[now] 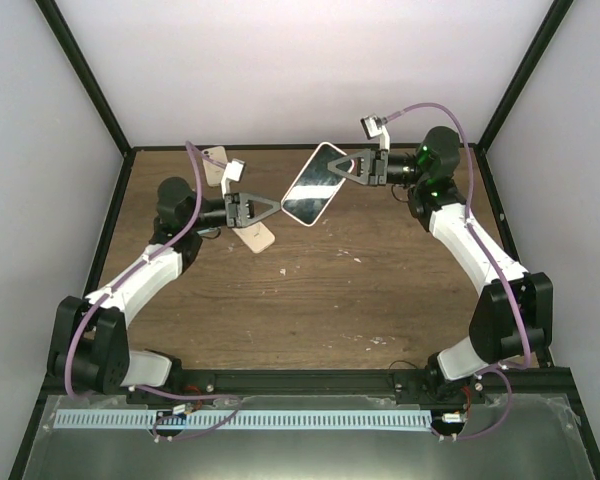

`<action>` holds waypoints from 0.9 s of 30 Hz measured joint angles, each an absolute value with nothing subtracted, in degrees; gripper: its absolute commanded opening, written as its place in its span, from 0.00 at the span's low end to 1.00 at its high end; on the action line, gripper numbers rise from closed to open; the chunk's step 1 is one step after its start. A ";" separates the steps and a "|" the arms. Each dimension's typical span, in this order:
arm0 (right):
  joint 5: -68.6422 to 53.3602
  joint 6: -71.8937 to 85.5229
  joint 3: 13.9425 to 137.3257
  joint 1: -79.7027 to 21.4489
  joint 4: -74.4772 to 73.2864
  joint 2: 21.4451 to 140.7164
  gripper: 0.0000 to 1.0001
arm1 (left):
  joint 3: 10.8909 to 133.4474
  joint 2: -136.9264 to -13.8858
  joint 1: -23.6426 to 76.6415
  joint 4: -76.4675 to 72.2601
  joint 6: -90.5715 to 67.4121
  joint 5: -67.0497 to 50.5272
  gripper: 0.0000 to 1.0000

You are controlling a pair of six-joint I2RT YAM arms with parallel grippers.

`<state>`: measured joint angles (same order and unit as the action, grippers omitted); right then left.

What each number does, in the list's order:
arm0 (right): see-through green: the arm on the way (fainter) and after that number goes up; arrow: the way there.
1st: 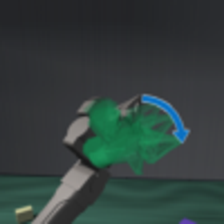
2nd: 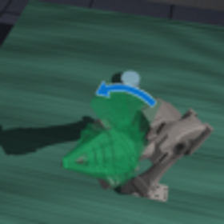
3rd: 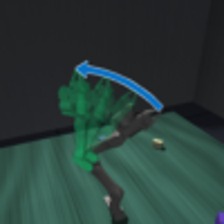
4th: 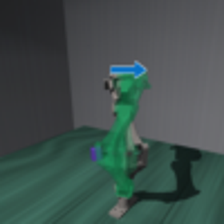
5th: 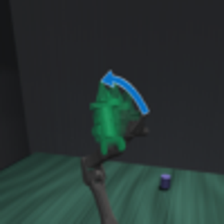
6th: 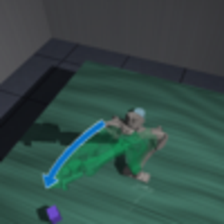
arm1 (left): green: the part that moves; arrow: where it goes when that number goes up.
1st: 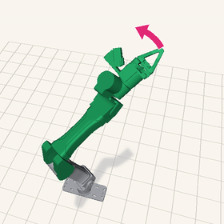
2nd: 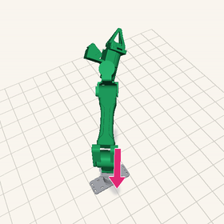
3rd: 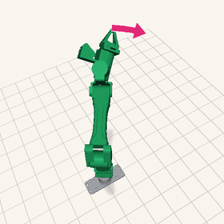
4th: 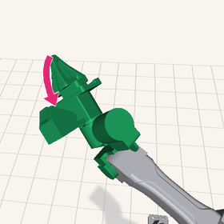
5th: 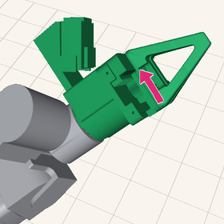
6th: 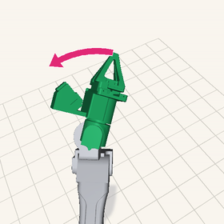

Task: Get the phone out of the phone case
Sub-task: Remove the phone case from the phone.

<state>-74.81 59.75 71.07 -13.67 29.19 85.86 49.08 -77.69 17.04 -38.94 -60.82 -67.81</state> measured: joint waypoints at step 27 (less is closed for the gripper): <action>-72.36 75.31 64.31 -14.98 48.05 88.25 0.01 | 49.10 -80.55 17.82 -34.17 -53.71 -66.74 0.49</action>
<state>-72.36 75.31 64.31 -14.98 48.05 88.25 49.10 -80.55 17.82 -34.17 -53.71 -66.74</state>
